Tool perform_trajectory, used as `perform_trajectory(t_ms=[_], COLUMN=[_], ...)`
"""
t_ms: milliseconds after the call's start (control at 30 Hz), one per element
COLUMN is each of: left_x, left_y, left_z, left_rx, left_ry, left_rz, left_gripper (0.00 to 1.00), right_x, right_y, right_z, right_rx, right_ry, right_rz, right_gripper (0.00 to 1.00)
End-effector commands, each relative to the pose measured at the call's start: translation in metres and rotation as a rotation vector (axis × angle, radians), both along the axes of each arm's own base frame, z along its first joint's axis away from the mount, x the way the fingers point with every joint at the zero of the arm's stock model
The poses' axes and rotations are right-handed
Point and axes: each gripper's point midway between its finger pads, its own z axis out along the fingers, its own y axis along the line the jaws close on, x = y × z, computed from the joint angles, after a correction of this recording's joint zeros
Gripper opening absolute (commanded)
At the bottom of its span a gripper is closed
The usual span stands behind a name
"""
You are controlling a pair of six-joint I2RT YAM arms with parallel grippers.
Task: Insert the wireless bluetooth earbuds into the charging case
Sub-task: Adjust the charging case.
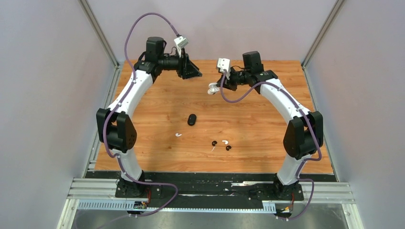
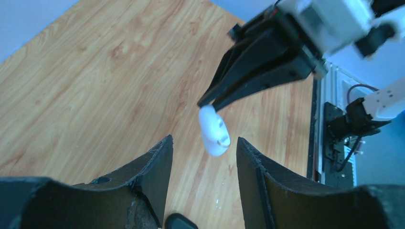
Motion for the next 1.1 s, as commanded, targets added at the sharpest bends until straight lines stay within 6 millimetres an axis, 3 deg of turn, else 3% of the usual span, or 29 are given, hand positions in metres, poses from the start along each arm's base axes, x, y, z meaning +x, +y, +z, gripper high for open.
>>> perform_trajectory(t_ms=[0, 33, 67, 233, 600, 1067], left_x=[-0.007, -0.007, -0.006, 0.0, 0.001, 0.004], left_y=[-0.011, -0.012, -0.013, -0.016, -0.023, -0.027], left_z=[0.009, -0.003, 0.003, -0.01, -0.034, -0.053], left_rx=[-0.029, -0.016, -0.021, -0.02, 0.012, 0.044], left_ry=[0.134, 0.192, 0.188, 0.27, 0.337, 0.368], left_rz=[-0.088, -0.092, -0.103, -0.109, -0.126, -0.123], left_gripper=[0.6, 0.61, 0.62, 0.66, 0.6, 0.55], right_x=[-0.004, -0.004, -0.003, -0.002, 0.002, 0.007], right_y=[0.006, 0.008, 0.009, 0.019, 0.031, 0.049], right_z=[0.01, 0.011, 0.011, 0.006, 0.0, 0.008], right_rx=[-0.06, -0.067, -0.074, -0.1, -0.136, -0.121], right_ry=[-0.04, -0.036, -0.032, -0.003, 0.011, -0.003], right_rz=[0.03, 0.028, 0.026, 0.028, 0.022, 0.032], right_gripper=[0.0, 0.0, 0.0, 0.0, 0.0, 0.0])
